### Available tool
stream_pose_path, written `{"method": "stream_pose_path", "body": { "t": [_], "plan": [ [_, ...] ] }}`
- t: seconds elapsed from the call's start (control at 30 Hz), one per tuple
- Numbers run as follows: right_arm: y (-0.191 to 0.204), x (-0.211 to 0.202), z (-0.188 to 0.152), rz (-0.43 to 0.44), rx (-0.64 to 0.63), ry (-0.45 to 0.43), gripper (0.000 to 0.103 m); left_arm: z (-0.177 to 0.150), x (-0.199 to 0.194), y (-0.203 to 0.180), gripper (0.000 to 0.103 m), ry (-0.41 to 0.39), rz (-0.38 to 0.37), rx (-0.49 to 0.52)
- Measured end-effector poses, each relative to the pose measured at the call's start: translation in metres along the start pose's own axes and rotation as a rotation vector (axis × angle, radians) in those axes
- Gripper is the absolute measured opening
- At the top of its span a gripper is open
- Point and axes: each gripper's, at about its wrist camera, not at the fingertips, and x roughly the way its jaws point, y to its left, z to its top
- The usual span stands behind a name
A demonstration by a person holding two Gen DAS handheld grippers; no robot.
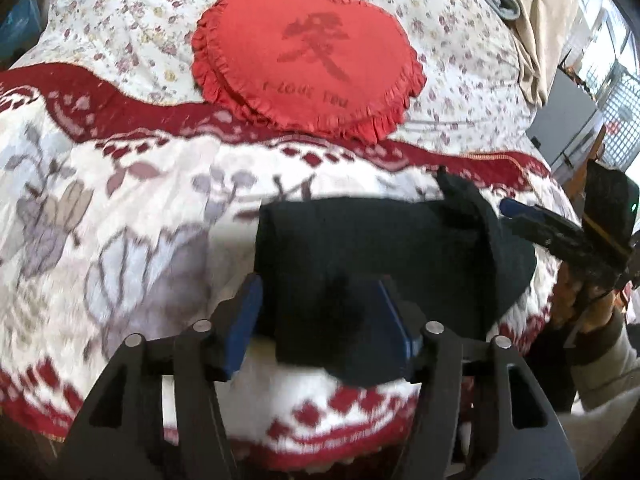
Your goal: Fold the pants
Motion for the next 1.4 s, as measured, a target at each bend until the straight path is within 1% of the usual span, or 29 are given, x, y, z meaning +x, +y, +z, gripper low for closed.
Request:
{"method": "stream_pose_path", "body": {
  "t": [0.07, 0.1, 0.13, 0.2, 0.27, 0.3, 0.33, 0.37, 0.4, 0.43, 0.5, 0.53, 0.6, 0.63, 0.73, 0.8, 0.83, 0.87, 0.9, 0.93, 0.97, 1.0, 1.03, 1.13, 1.2, 1.23, 1.3, 1.33, 1.4],
  "plan": [
    [-0.008, 0.014, 0.008, -0.078, -0.031, -0.012, 0.044, 0.013, 0.013, -0.002, 0.059, 0.008, 0.005, 0.004],
    [-0.016, 0.024, 0.012, -0.11, -0.031, 0.009, 0.044, 0.017, 0.019, -0.004, 0.06, 0.018, 0.004, 0.012],
    [-0.024, 0.035, 0.015, -0.12, -0.024, 0.038, 0.044, 0.021, 0.027, -0.005, 0.06, 0.033, 0.01, 0.023],
    [-0.033, 0.055, 0.018, -0.109, -0.019, 0.086, 0.044, 0.027, 0.041, -0.008, 0.06, 0.055, 0.021, 0.035],
    [-0.039, 0.073, 0.018, -0.103, -0.025, 0.131, 0.044, 0.029, 0.052, -0.009, 0.06, 0.062, 0.012, 0.034],
    [-0.04, 0.082, 0.015, -0.095, -0.028, 0.157, 0.041, 0.03, 0.055, -0.01, 0.053, 0.056, 0.001, 0.033],
    [-0.04, 0.092, 0.012, -0.079, -0.04, 0.191, 0.022, 0.032, 0.058, -0.01, 0.034, 0.05, -0.01, 0.033],
    [-0.038, 0.099, 0.007, -0.076, -0.059, 0.204, 0.0, 0.035, 0.06, -0.01, 0.029, 0.048, -0.013, 0.032],
    [-0.034, 0.102, 0.005, -0.09, -0.086, 0.205, 0.0, 0.038, 0.059, -0.011, 0.023, 0.043, -0.018, 0.027],
    [-0.029, 0.104, 0.005, -0.121, -0.125, 0.182, 0.0, 0.044, 0.056, -0.01, 0.013, 0.02, -0.029, 0.018],
    [-0.026, 0.103, 0.015, -0.127, -0.128, 0.141, 0.0, 0.054, 0.048, -0.007, 0.011, -0.024, -0.019, 0.013],
    [-0.027, 0.103, 0.024, -0.135, -0.115, 0.109, 0.0, 0.06, 0.043, -0.004, 0.004, -0.051, 0.002, 0.016],
    [-0.029, 0.106, 0.034, -0.143, -0.09, 0.084, 0.0, 0.064, 0.042, 0.004, 0.004, -0.06, 0.03, 0.011],
    [-0.031, 0.111, 0.039, -0.152, -0.079, 0.086, 0.0, 0.062, 0.044, 0.01, 0.004, -0.04, 0.037, -0.003],
    [-0.032, 0.109, 0.04, -0.135, -0.055, 0.08, 0.0, 0.053, 0.044, 0.014, 0.004, -0.011, 0.005, -0.014],
    [-0.029, 0.097, 0.035, -0.135, -0.056, 0.07, 0.004, 0.046, 0.039, 0.01, 0.005, 0.001, 0.001, 0.005],
    [-0.029, 0.092, 0.03, -0.132, -0.061, 0.078, 0.014, 0.042, 0.037, 0.007, 0.006, 0.009, -0.003, 0.01],
    [-0.031, 0.087, 0.025, -0.134, -0.06, 0.101, 0.032, 0.041, 0.036, 0.005, 0.007, 0.015, -0.008, 0.011],
    [-0.031, 0.086, 0.021, -0.135, -0.059, 0.116, 0.04, 0.039, 0.035, 0.004, 0.015, 0.019, -0.01, 0.014],
    [-0.034, 0.085, 0.017, -0.134, -0.058, 0.134, 0.046, 0.037, 0.035, 0.002, 0.03, 0.021, -0.006, 0.018],
    [-0.035, 0.087, 0.012, -0.135, -0.062, 0.151, 0.046, 0.035, 0.037, 0.001, 0.041, 0.024, 0.007, 0.025],
    [-0.035, 0.089, 0.009, -0.14, -0.072, 0.166, 0.046, 0.034, 0.039, 0.0, 0.061, 0.027, 0.02, 0.027],
    [-0.036, 0.091, 0.007, -0.146, -0.08, 0.173, 0.046, 0.034, 0.043, -0.001, 0.066, 0.028, 0.028, 0.02],
    [-0.038, 0.099, 0.0, -0.1, -0.064, 0.184, 0.046, 0.034, 0.054, -0.004, 0.066, 0.051, -0.013, -0.005],
    [-0.038, 0.107, -0.004, -0.082, -0.064, 0.196, 0.027, 0.035, 0.061, -0.011, 0.066, 0.046, -0.037, 0.013],
    [-0.035, 0.112, -0.005, -0.09, -0.079, 0.205, 0.005, 0.036, 0.065, -0.017, 0.053, 0.039, -0.036, 0.042],
    [-0.031, 0.115, -0.003, -0.104, -0.098, 0.19, 0.004, 0.041, 0.069, -0.022, 0.02, 0.033, -0.027, 0.059],
    [-0.03, 0.115, -0.001, -0.108, -0.101, 0.177, 0.004, 0.045, 0.068, -0.019, 0.012, 0.025, -0.044, 0.041],
    [-0.028, 0.108, 0.011, -0.123, -0.093, 0.121, 0.003, 0.054, 0.059, -0.01, 0.011, -0.024, -0.033, 0.013]
  ]
}}
